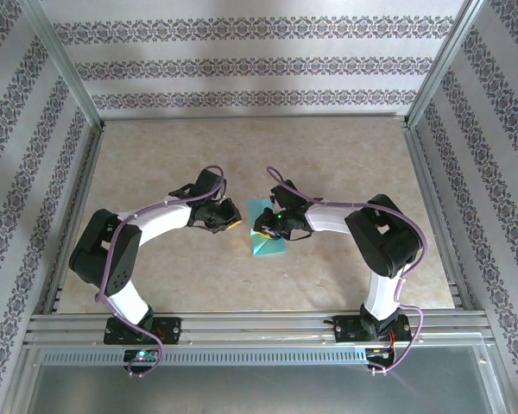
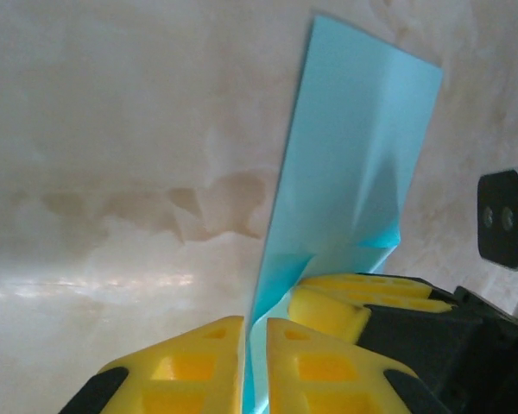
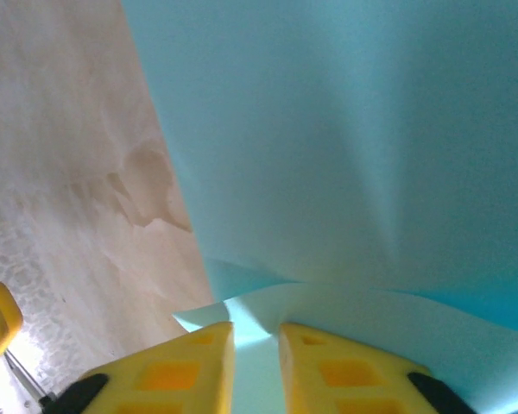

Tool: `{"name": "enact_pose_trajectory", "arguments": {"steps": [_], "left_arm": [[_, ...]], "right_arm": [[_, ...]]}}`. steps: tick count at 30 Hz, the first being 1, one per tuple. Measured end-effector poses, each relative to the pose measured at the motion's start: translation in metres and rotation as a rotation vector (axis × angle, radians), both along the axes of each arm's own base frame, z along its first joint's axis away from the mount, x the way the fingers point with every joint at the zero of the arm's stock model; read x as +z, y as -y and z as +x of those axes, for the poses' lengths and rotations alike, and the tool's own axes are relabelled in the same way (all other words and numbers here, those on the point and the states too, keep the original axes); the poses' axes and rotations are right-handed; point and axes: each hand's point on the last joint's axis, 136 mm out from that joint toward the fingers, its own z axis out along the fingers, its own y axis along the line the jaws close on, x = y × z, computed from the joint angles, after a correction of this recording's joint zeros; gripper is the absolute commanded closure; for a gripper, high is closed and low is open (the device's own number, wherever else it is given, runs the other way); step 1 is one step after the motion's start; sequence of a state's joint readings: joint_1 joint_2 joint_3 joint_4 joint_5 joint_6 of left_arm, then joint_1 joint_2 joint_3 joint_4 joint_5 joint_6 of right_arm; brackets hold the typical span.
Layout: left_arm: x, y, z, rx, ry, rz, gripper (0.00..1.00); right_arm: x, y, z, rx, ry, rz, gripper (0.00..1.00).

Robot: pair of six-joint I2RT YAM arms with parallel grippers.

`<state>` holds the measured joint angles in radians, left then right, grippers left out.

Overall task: Fold a paper plane with a square sheet of paper (pick it up from the middle)
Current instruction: Fold the triangle a second time at the center of the table.

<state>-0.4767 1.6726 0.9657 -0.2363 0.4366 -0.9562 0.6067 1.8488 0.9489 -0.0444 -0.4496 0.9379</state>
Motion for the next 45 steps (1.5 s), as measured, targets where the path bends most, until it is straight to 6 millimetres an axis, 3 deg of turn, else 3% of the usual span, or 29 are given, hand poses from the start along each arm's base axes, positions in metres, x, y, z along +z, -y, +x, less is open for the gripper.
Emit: {"name": "enact_pose_trajectory", "arguments": {"steps": [4, 10, 20, 31, 40, 45], "left_arm": [[-0.001, 0.022, -0.007, -0.04, -0.003, -0.041, 0.89], [-0.016, 0.043, -0.011, -0.08, -0.035, -0.051, 0.92], [-0.028, 0.043, 0.004, -0.056, -0.037, 0.0, 1.0], [-0.042, 0.041, 0.005, -0.06, -0.066, 0.035, 1.0], [-0.042, 0.041, 0.004, -0.07, -0.066, 0.042, 1.0], [-0.042, 0.041, 0.004, -0.072, -0.069, 0.041, 1.0]], "right_arm": [[-0.003, 0.003, -0.001, -0.005, -0.006, -0.016, 0.93], [-0.003, 0.003, -0.001, -0.005, -0.006, -0.015, 0.94], [-0.003, 0.003, -0.001, -0.004, -0.005, -0.011, 0.94], [-0.001, 0.005, -0.002, -0.005, -0.002, 0.005, 0.93], [0.028, 0.01, 0.006, -0.003, 0.072, 0.032, 0.92], [0.022, 0.02, 0.008, -0.014, 0.072, -0.009, 0.92]]}}
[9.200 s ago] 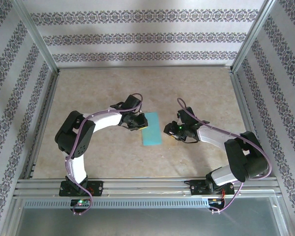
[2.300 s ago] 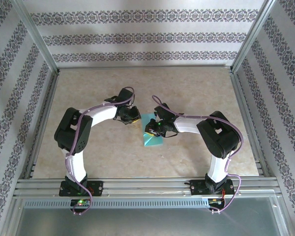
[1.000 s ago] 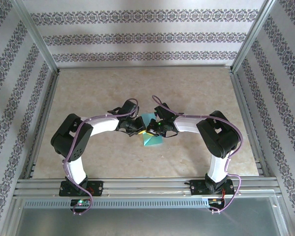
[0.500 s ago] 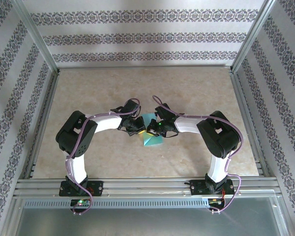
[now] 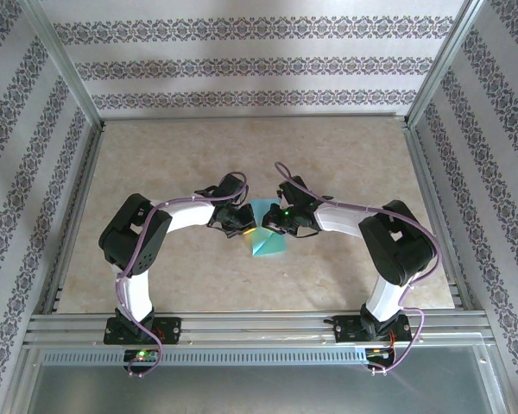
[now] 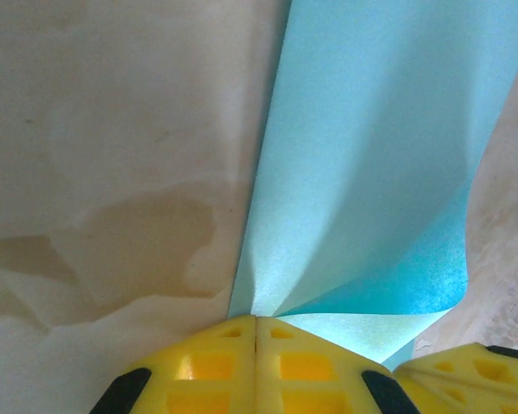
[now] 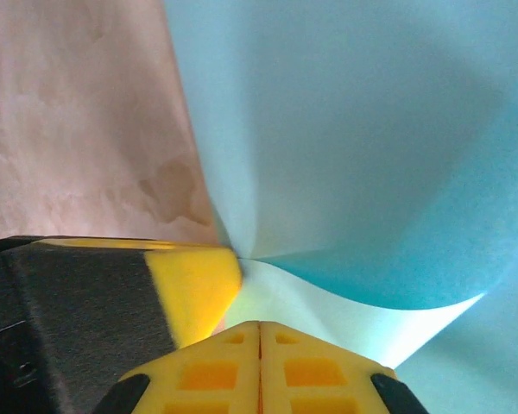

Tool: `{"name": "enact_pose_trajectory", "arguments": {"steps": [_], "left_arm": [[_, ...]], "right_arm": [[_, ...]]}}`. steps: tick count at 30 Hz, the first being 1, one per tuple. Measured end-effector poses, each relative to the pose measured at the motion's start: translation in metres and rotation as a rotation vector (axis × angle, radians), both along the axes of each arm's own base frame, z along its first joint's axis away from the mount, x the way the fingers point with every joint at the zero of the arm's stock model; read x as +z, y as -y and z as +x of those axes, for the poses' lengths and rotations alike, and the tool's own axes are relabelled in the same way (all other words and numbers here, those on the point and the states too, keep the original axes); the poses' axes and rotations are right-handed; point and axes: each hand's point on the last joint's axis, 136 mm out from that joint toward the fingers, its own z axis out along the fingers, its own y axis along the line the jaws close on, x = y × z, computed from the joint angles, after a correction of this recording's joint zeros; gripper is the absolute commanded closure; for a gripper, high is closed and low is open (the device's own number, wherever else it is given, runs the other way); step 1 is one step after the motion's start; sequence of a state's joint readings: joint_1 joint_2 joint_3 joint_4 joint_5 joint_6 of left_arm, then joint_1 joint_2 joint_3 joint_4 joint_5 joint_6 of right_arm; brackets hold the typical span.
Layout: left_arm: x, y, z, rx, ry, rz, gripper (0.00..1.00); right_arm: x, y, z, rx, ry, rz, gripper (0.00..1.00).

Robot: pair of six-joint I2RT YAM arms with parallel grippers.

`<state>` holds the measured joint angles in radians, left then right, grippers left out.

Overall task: Fold a paper plane with a square sheet of paper (pick it up from the middle)
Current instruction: Fold the triangle a second time at the center of the table.

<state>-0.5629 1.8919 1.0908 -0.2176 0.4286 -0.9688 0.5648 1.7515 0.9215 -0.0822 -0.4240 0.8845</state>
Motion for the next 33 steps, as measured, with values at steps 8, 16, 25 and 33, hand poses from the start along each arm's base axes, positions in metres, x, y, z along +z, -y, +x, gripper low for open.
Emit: {"name": "enact_pose_trajectory", "arguments": {"steps": [8, 16, 25, 33], "left_arm": [[0.0, 0.002, 0.0, -0.008, -0.005, -0.01, 1.0], [0.003, 0.005, 0.0, -0.023, -0.001, -0.022, 0.98], [0.03, 0.009, 0.001, -0.035, 0.056, -0.066, 0.91], [0.043, 0.026, -0.033, -0.074, 0.063, -0.11, 0.9]], "right_arm": [[-0.015, 0.01, -0.003, -0.022, -0.02, -0.056, 0.93], [-0.025, 0.021, -0.006, -0.041, -0.036, -0.08, 0.93], [-0.026, 0.019, -0.005, -0.041, -0.021, -0.066, 0.93], [-0.026, 0.019, -0.005, -0.044, -0.019, -0.063, 0.93]]}}
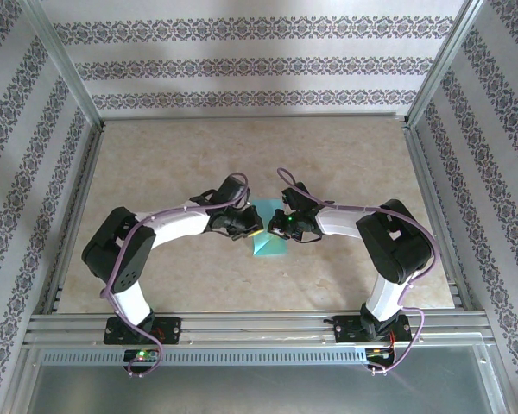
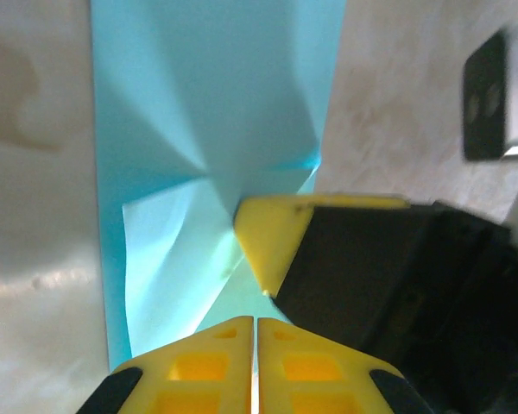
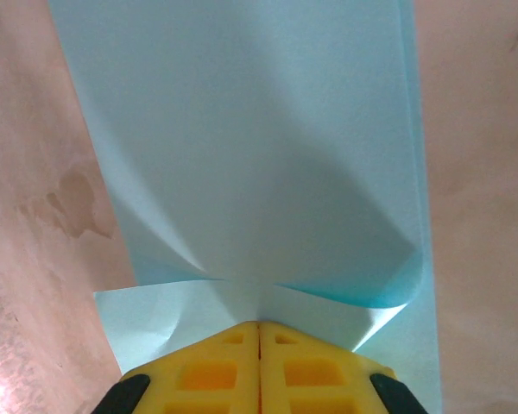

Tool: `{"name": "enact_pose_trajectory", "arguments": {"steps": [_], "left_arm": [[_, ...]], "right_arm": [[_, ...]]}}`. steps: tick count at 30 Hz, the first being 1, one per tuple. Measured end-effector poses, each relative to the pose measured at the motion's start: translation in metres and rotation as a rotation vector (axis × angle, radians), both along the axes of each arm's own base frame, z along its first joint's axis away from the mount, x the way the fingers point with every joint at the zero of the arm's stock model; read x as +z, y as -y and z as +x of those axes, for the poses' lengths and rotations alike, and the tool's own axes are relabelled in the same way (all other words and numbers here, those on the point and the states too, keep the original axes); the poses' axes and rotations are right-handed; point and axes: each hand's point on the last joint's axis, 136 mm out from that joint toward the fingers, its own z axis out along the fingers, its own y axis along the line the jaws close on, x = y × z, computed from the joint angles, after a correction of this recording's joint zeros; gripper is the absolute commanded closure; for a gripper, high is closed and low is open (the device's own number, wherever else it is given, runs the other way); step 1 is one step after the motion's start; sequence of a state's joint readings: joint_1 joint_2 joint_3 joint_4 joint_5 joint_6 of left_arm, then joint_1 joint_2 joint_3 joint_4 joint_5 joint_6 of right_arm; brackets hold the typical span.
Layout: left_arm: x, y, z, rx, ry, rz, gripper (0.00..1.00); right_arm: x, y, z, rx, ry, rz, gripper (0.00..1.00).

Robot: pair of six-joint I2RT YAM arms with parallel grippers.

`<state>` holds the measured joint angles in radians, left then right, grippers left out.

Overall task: Fold a paper plane with a square sheet of paper (pick it up from the middle)
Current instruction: Fold the triangle a second time at the center of the table.

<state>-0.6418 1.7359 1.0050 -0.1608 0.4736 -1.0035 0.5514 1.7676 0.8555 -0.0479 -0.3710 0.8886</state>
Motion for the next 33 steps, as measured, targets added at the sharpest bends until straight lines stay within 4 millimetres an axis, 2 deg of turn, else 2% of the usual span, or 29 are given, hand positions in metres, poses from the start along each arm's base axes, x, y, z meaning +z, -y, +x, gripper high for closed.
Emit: {"name": "enact_pose_trajectory", "arguments": {"steps": [3, 6, 18, 33], "left_arm": [[-0.009, 0.004, -0.016, -0.017, -0.033, 0.007, 0.9], [-0.015, 0.007, -0.023, -0.022, -0.051, 0.011, 0.9], [-0.036, 0.002, -0.029, -0.009, -0.105, 0.041, 0.91], [-0.041, -0.001, -0.029, -0.001, -0.106, 0.059, 0.92]], "right_arm": [[0.0, 0.0, 0.0, -0.002, 0.0, 0.002, 0.93], [0.0, 0.0, 0.0, -0.002, 0.0, 0.002, 0.93], [0.0, 0.0, 0.0, -0.003, 0.0, 0.002, 0.93], [0.0, 0.001, 0.001, -0.005, -0.006, 0.009, 0.93]]}}
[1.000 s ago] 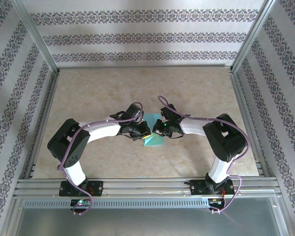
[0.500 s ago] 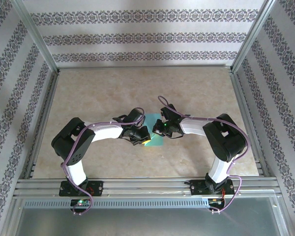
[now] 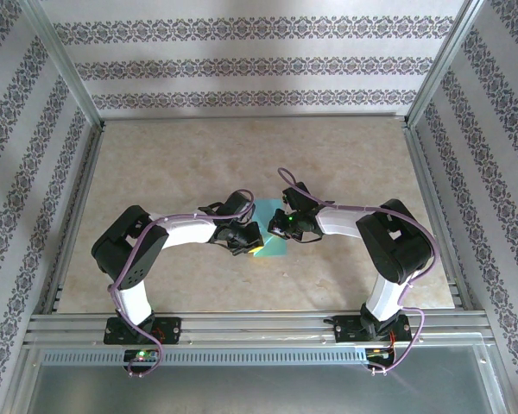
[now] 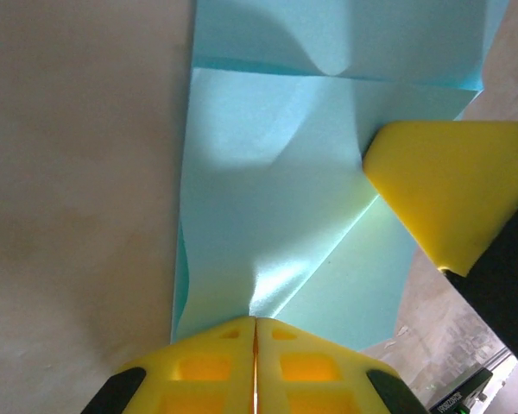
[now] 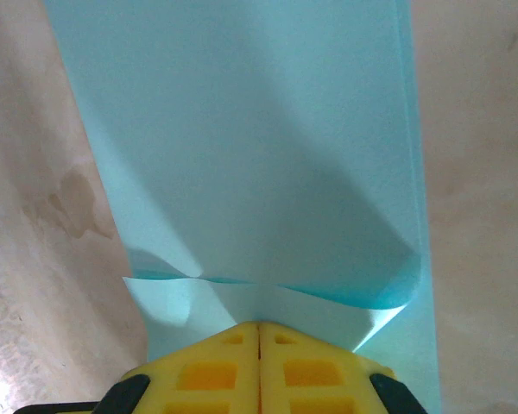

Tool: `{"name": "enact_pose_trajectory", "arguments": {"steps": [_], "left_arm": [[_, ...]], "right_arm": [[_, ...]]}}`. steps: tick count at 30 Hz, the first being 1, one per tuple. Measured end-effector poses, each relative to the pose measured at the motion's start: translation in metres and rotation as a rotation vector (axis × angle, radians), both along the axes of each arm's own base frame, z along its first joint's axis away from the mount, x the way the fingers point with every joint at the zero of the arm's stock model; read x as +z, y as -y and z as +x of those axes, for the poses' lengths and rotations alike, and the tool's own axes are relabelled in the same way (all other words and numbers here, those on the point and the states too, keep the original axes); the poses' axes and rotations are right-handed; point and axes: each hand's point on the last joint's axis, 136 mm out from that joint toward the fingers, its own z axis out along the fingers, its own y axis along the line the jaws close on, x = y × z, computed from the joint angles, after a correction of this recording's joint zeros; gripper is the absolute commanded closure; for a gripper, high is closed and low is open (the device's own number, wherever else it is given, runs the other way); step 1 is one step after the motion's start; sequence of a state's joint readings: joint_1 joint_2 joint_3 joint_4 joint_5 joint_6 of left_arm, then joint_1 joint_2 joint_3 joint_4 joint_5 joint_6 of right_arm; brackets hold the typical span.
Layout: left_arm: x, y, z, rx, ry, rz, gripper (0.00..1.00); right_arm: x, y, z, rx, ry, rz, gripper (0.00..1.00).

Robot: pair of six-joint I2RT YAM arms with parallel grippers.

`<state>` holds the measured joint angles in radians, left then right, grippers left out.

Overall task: Fold a paper plane with a square sheet of paper (pick it up from the middle)
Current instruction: Fold the triangle a second time at the center of the table.

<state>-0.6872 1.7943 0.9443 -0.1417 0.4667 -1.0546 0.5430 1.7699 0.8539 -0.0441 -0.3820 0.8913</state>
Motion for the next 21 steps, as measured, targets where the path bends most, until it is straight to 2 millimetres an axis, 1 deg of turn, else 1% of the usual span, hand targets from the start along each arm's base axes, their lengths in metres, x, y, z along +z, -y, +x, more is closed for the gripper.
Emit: {"name": "enact_pose_trajectory", "arguments": {"steps": [4, 10, 15, 21], "left_arm": [[-0.0036, -0.0003, -0.0006, -0.001, -0.007, 0.005, 0.92], [-0.0037, -0.0003, -0.0007, -0.001, -0.007, 0.005, 0.92], [-0.0037, -0.0004, -0.0007, -0.003, -0.006, 0.006, 0.94], [-0.0039, -0.0005, -0.0007, -0.005, -0.004, 0.007, 0.96]], "right_arm": [[-0.0003, 0.0001, -0.0001, 0.001, -0.004, 0.004, 0.93], [0.0, 0.0, -0.0002, 0.001, -0.006, 0.007, 0.93], [0.0006, -0.0006, 0.0, 0.004, -0.004, 0.011, 0.93], [0.0066, 0.003, 0.0009, 0.019, 0.019, 0.017, 0.93]]}}
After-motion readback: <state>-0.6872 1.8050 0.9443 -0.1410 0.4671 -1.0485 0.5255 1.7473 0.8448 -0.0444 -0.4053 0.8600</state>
